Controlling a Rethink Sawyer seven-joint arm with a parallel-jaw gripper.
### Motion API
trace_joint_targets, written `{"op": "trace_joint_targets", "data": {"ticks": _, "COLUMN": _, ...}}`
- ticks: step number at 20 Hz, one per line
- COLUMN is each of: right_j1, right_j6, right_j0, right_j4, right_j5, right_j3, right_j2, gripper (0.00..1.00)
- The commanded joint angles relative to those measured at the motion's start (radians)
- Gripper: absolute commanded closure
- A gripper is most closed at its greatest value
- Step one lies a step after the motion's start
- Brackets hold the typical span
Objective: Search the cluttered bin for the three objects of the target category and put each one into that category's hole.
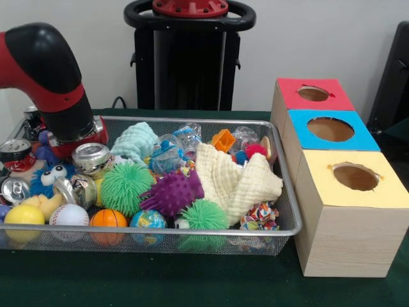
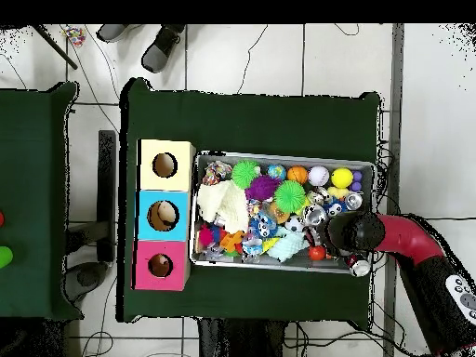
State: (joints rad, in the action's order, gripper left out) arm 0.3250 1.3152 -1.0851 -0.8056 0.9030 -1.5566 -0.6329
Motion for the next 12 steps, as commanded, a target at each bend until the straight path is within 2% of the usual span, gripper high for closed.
{"op": "trace_joint_targets", "data": {"ticks": 1, "right_j1": 0.074, "right_j6": 0.178, "right_j0": 0.021, "right_j4": -0.025, "right_j5": -0.261, "right_j3": -0.065, "right_j2": 0.045, "gripper": 0.0}}
{"op": "trace_joint_targets", "data": {"ticks": 6, "right_j1": 0.096, "right_j6": 0.149, "right_j0": 0.033, "right_j4": 0.01, "right_j5": -0.237, "right_j3": -0.031, "right_j2": 0.051, "gripper": 0.0}}
{"op": "trace_joint_targets", "data": {"ticks": 12, "right_j1": 0.03, "right_j6": 0.082, "right_j0": 0.067, "right_j4": 0.051, "right_j5": -0.195, "right_j3": 0.1, "right_j2": 0.049, "gripper": 0.0}}
